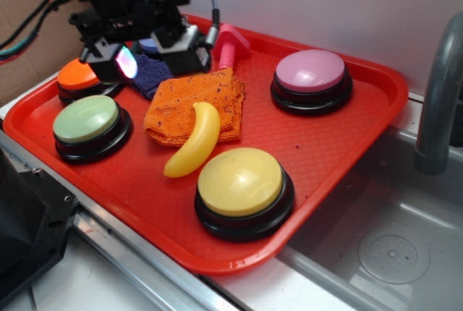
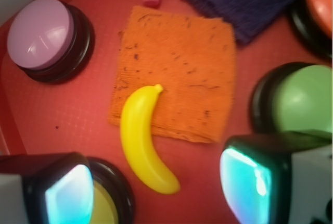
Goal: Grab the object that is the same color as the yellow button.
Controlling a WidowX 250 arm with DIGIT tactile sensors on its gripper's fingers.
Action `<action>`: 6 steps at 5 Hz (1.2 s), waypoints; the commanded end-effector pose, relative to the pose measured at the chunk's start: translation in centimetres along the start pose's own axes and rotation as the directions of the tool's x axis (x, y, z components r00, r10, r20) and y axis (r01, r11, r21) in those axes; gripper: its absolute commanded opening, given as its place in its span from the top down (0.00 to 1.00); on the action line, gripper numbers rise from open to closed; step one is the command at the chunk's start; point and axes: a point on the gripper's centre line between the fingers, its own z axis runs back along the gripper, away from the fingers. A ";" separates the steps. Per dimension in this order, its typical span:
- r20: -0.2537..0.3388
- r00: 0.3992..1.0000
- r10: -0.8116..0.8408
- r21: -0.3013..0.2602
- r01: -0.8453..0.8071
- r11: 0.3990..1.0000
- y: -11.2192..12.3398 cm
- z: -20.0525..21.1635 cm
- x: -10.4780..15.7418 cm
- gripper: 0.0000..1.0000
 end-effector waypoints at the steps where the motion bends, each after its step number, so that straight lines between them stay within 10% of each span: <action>1: -0.005 1.000 0.004 0.022 -0.003 1.000 -2.7 -4.5 0.1 0.00; 4: -0.028 0.994 0.110 0.070 -0.108 0.992 -2.0 -7.5 0.4 0.00; 5: -0.019 0.989 0.144 0.074 -0.143 0.987 -2.0 -7.9 0.3 0.82; 6: -0.008 0.986 0.164 0.062 -0.163 0.985 -1.9 -7.7 0.2 1.00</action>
